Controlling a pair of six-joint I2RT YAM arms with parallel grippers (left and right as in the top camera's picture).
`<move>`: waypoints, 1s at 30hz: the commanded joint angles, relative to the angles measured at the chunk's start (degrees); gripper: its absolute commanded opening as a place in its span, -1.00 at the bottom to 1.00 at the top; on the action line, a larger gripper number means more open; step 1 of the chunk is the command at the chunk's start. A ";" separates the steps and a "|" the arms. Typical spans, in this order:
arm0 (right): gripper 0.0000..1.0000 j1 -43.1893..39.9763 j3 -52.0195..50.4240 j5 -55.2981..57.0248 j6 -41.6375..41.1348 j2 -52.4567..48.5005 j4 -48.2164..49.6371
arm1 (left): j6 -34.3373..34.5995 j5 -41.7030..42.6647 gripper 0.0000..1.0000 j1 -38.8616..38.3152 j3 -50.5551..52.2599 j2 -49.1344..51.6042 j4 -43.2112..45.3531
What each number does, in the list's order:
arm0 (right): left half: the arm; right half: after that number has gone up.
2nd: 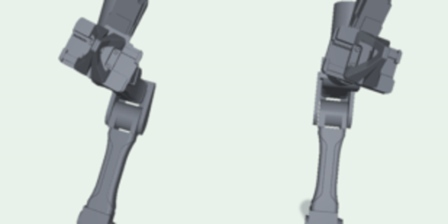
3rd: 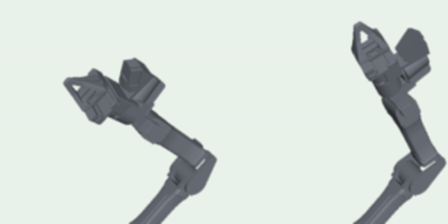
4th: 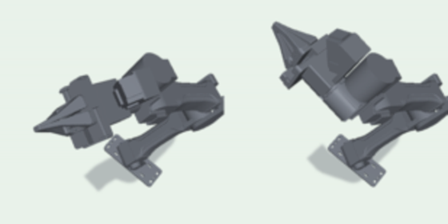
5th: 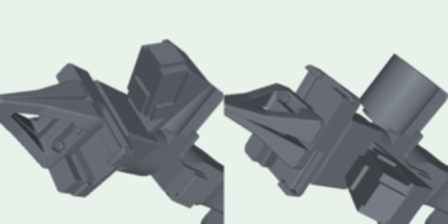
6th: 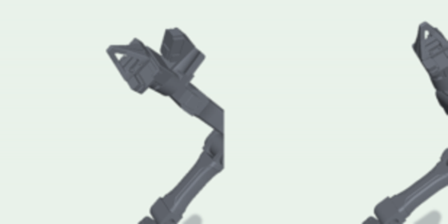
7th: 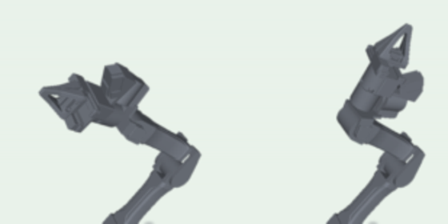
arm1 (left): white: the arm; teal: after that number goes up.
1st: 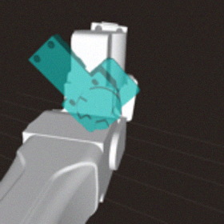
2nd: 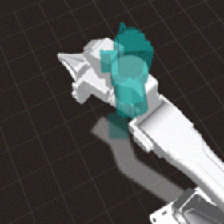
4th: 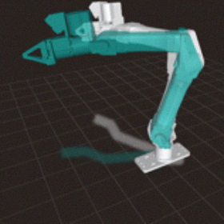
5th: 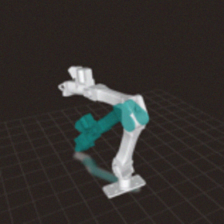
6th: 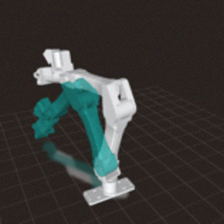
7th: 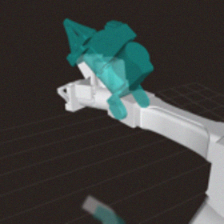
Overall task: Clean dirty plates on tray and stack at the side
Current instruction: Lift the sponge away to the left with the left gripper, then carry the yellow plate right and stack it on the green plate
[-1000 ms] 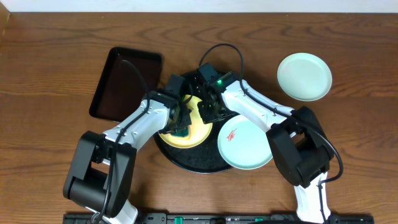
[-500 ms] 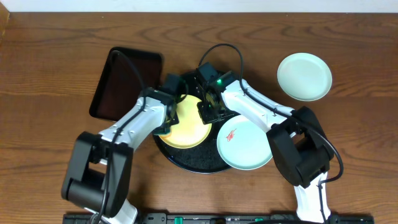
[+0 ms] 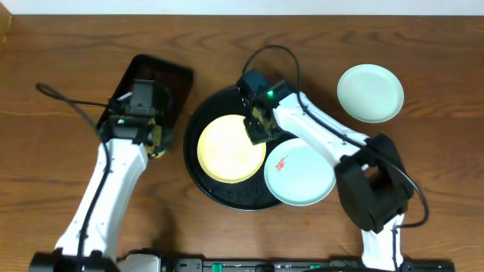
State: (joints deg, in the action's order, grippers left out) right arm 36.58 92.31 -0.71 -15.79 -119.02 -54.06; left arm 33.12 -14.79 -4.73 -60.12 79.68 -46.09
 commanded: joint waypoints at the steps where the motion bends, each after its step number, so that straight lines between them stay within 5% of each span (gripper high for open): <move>1: -0.97 1.03 3.13 10.71 3.82 6.84 -0.98 | -2.56 5.27 -0.85 2.29 0.24 -2.73 -0.09; 9: -0.97 5.01 3.15 25.94 12.02 11.37 -0.81 | -2.67 5.35 -0.85 4.24 0.26 -2.84 0.52; 17: -0.98 13.27 3.17 53.79 13.53 12.52 0.70 | -2.93 5.42 -0.85 4.24 0.26 -2.80 5.53; 30: -0.98 21.05 3.17 60.72 17.55 12.52 0.87 | -7.61 9.70 -0.85 4.24 0.26 -1.33 9.05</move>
State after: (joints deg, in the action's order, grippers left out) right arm 57.60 94.65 57.06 0.97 -108.33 -53.28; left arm 26.74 -5.72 -0.75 -60.10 77.56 -36.99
